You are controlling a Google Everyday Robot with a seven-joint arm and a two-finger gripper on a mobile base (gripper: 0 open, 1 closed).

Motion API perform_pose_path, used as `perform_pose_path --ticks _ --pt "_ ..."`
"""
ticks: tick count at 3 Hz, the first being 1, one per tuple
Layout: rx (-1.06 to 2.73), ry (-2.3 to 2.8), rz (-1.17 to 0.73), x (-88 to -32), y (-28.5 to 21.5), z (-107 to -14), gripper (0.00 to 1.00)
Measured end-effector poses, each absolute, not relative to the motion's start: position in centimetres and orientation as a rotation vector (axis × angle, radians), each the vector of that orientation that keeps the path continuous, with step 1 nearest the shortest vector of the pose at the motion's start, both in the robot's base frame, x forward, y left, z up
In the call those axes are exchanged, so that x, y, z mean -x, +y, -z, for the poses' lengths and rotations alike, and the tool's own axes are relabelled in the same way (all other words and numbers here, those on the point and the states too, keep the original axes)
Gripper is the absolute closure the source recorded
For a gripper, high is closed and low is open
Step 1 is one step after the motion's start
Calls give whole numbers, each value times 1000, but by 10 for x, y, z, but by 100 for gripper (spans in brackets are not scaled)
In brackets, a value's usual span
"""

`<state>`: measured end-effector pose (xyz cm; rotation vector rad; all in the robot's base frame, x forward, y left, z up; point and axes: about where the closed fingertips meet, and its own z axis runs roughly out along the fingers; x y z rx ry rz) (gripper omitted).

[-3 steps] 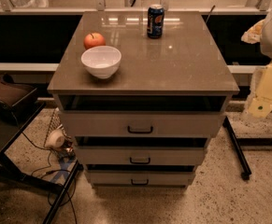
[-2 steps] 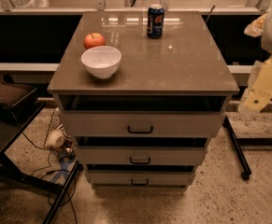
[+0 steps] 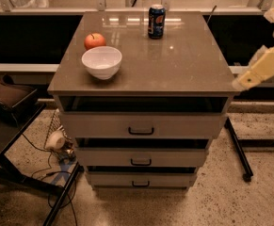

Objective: Pick pepsi can

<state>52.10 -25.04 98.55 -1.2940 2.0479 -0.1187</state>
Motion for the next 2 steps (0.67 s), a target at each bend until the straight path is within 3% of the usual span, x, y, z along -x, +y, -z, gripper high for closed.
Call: perform_pose_path --ticks 2 --pt "928 1623 -118 -648 -211 -1034 0"
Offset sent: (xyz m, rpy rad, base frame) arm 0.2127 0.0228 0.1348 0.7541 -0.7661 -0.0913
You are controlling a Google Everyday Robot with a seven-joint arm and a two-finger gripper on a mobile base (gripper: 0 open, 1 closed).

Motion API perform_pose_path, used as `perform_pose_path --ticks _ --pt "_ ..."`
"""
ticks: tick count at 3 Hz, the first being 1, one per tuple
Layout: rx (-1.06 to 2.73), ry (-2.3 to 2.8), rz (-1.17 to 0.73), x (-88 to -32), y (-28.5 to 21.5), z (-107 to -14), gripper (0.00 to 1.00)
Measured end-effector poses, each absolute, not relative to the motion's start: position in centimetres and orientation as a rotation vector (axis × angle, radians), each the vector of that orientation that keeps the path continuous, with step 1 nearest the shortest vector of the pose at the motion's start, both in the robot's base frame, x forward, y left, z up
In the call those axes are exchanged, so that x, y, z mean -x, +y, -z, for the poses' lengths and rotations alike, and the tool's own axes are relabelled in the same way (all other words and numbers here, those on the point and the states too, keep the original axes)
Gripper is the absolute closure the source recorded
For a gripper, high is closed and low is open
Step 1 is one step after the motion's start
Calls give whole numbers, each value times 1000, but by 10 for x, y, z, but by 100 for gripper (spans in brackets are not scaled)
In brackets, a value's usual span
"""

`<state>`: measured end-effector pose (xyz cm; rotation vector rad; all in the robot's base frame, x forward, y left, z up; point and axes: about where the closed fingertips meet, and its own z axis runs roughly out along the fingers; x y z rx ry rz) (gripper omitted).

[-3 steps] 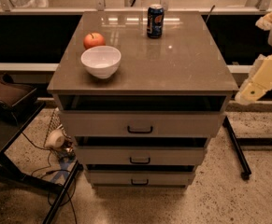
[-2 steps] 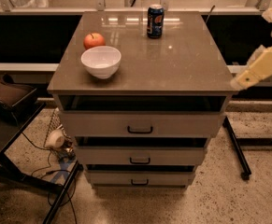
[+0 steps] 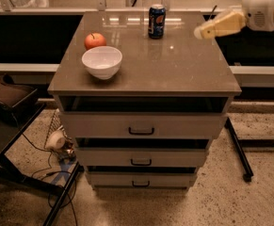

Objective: Pick pepsi can

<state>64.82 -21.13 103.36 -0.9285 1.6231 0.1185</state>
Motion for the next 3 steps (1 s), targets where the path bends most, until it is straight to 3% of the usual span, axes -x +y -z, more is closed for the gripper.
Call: perform_pose_path --ticks 1,3 --pt "719 1521 -108 -694 -211 -1066 0" --pt "649 1462 -133 -721 -206 -1071 0"
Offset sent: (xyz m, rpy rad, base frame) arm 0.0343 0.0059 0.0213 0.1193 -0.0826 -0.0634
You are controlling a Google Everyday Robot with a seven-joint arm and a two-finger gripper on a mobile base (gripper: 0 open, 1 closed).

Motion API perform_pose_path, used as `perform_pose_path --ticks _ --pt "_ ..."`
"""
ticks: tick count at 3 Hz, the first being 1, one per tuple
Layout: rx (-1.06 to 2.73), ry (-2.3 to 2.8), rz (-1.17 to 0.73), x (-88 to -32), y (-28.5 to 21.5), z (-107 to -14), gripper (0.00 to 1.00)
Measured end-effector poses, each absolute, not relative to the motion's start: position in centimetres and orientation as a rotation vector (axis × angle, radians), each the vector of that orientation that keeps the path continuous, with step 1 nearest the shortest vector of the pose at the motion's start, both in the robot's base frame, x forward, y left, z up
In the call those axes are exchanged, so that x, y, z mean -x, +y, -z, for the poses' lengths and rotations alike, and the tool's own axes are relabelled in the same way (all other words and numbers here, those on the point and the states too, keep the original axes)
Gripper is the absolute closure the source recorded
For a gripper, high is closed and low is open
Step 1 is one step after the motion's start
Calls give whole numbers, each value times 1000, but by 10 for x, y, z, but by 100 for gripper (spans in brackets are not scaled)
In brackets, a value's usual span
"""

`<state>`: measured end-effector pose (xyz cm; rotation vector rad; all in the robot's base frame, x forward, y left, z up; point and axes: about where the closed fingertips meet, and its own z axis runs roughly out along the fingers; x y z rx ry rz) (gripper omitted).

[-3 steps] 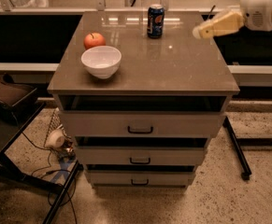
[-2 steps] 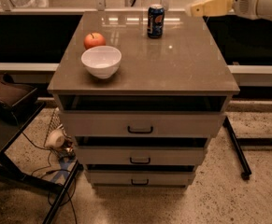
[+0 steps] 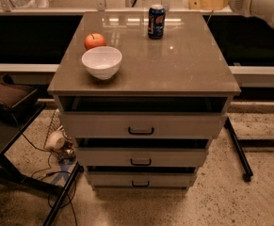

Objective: Pick pepsi can

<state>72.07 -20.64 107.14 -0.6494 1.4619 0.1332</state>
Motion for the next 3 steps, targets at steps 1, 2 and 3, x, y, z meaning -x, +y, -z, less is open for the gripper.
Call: perform_pose_path --ticks 1,2,3 --pt "615 1454 -203 -781 -190 -1058 0" --pt "619 1462 -282 -840 -151 -1039 0" --pt "627 1489 -338 -880 -118 -1014 0"
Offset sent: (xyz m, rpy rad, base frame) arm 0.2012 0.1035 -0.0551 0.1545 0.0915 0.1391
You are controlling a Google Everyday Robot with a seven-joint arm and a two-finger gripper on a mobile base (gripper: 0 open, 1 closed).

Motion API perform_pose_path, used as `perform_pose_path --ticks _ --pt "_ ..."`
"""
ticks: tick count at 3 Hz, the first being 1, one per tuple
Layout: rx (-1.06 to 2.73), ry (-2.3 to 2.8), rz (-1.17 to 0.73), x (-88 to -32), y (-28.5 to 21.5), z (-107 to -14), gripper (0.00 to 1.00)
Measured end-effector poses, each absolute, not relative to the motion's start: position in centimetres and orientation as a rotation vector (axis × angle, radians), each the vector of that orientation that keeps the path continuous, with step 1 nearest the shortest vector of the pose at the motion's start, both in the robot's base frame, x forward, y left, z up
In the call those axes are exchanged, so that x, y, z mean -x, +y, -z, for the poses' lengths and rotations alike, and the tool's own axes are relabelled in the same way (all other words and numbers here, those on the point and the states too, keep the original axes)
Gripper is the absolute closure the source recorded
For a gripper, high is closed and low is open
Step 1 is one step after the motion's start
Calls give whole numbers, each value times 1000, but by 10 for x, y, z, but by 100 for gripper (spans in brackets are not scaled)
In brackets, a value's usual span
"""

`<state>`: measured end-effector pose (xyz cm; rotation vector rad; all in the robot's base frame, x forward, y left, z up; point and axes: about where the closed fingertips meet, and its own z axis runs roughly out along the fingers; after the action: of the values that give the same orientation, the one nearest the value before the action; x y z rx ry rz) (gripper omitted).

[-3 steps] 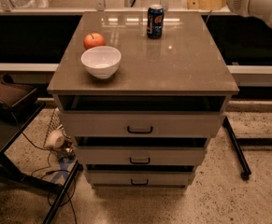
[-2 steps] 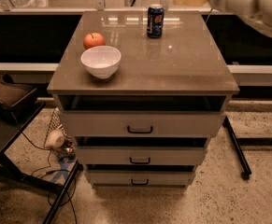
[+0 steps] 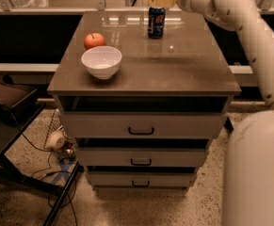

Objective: Pick pepsi can

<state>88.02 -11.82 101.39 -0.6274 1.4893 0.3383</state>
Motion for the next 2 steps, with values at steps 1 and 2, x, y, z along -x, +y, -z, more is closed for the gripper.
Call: perform_pose_path --ticks 1,2 --pt "656 1531 -348 -908 -95 -986 0" --pt "652 1603 -330 -934 -97 -952 0"
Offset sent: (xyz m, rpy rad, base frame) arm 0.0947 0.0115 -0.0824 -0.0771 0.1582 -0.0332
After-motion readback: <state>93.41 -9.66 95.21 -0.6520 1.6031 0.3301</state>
